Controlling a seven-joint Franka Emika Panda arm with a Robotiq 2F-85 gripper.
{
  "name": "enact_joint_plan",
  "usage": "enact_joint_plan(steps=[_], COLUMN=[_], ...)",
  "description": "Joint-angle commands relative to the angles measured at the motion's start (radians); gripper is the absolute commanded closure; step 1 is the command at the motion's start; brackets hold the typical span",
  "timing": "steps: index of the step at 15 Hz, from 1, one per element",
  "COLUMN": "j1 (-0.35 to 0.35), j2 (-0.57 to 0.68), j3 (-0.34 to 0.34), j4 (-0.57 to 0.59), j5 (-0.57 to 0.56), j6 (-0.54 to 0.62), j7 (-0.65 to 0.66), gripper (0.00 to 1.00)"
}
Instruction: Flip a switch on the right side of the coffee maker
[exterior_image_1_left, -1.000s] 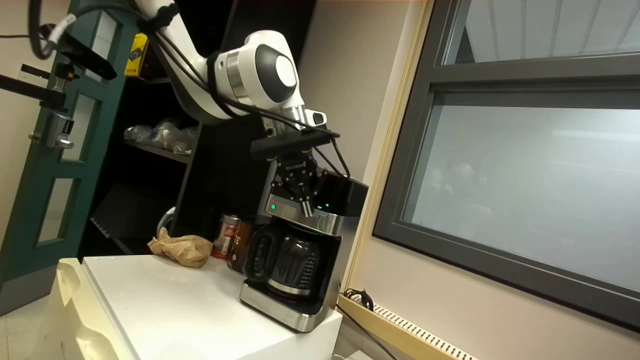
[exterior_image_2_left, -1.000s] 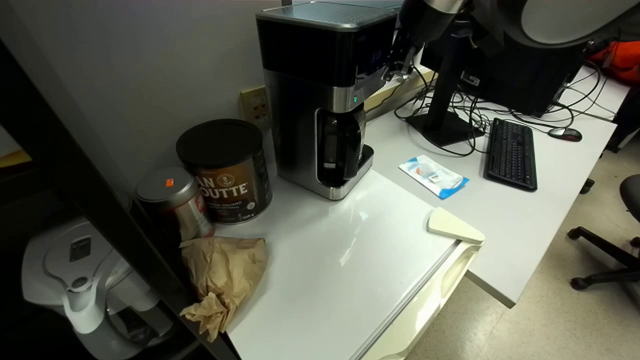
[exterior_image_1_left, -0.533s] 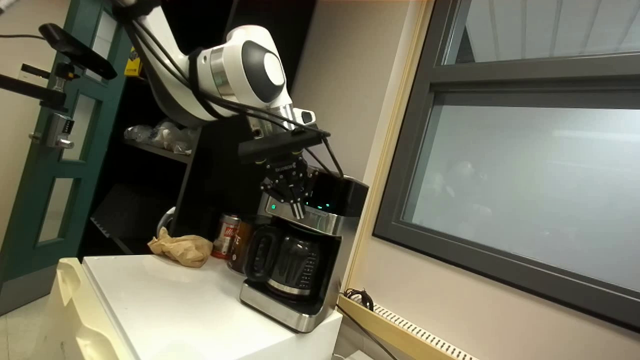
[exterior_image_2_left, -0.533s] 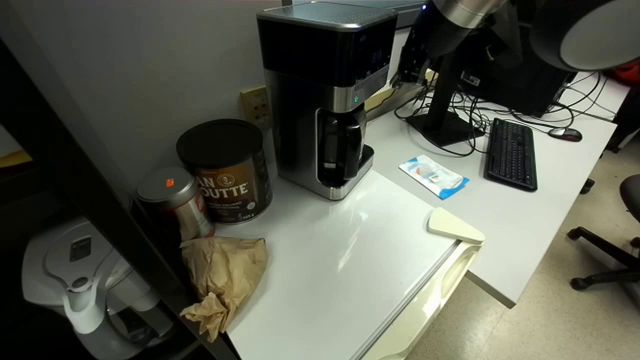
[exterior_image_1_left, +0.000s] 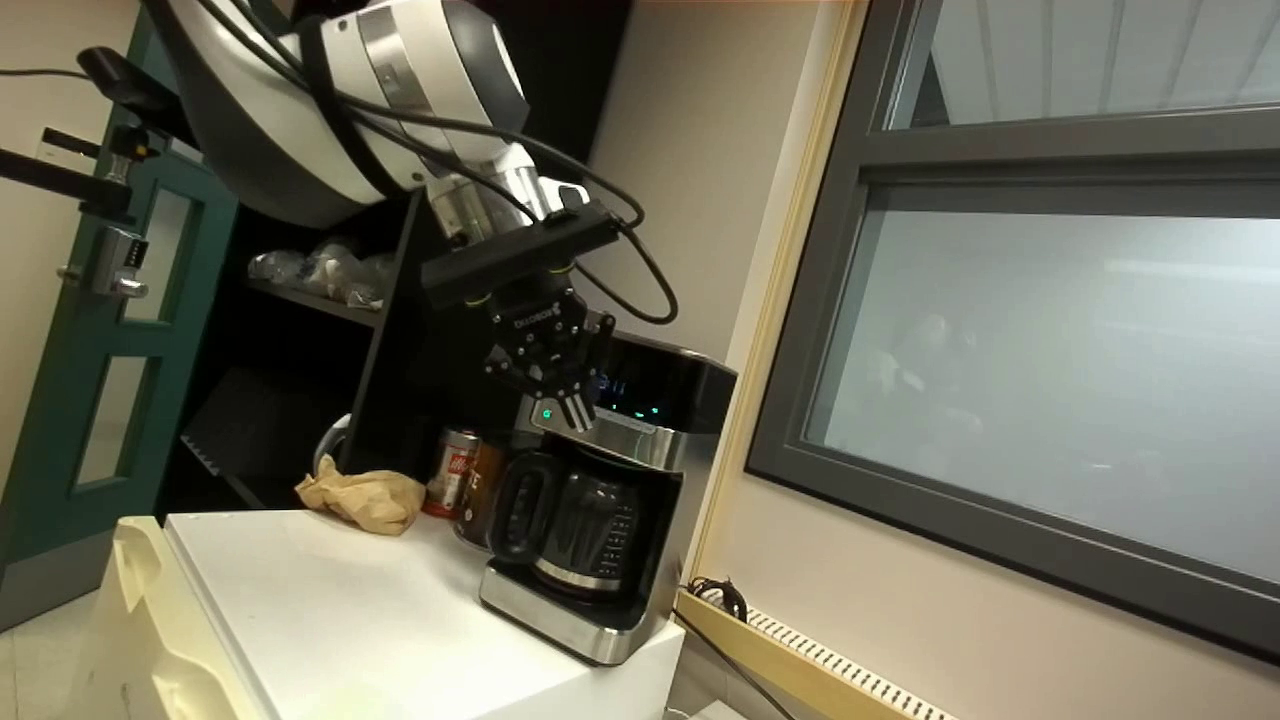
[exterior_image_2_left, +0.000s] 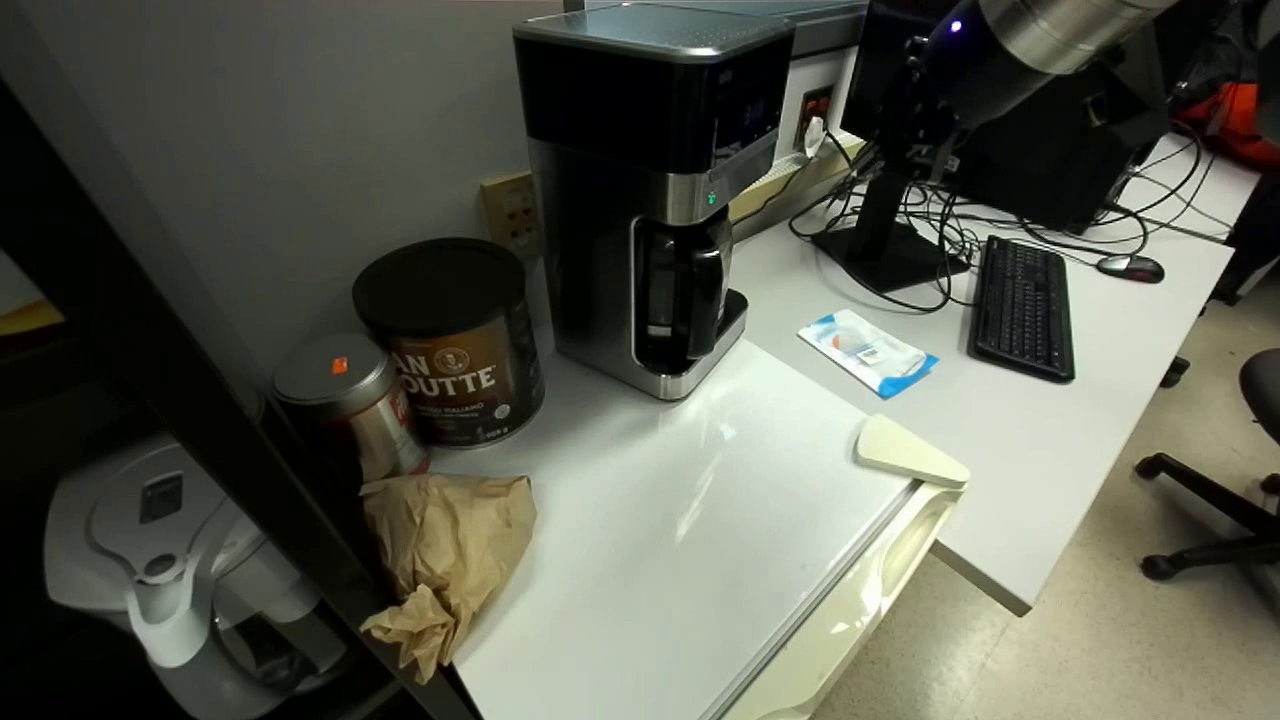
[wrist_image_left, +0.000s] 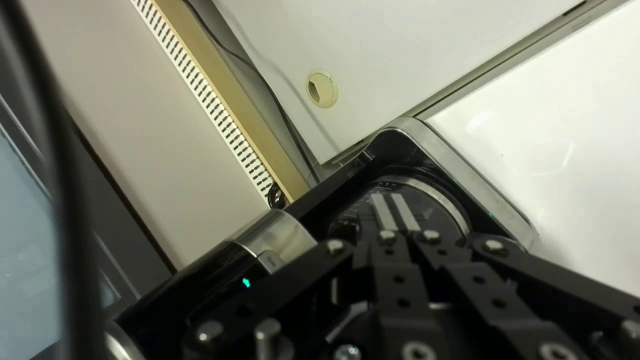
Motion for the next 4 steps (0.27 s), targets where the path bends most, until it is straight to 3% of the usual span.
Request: enact_joint_plan(steps=[1,4], j1=[0.066,0.084], j2=[-0.083,-0.112], j3=[-0.088,-0.118], j4=[-0.113,-0.149], j5=[-0.125,-0.196], j6=[0.042,0.045], j7=[0.082,0.119], gripper=[1.00,1.00])
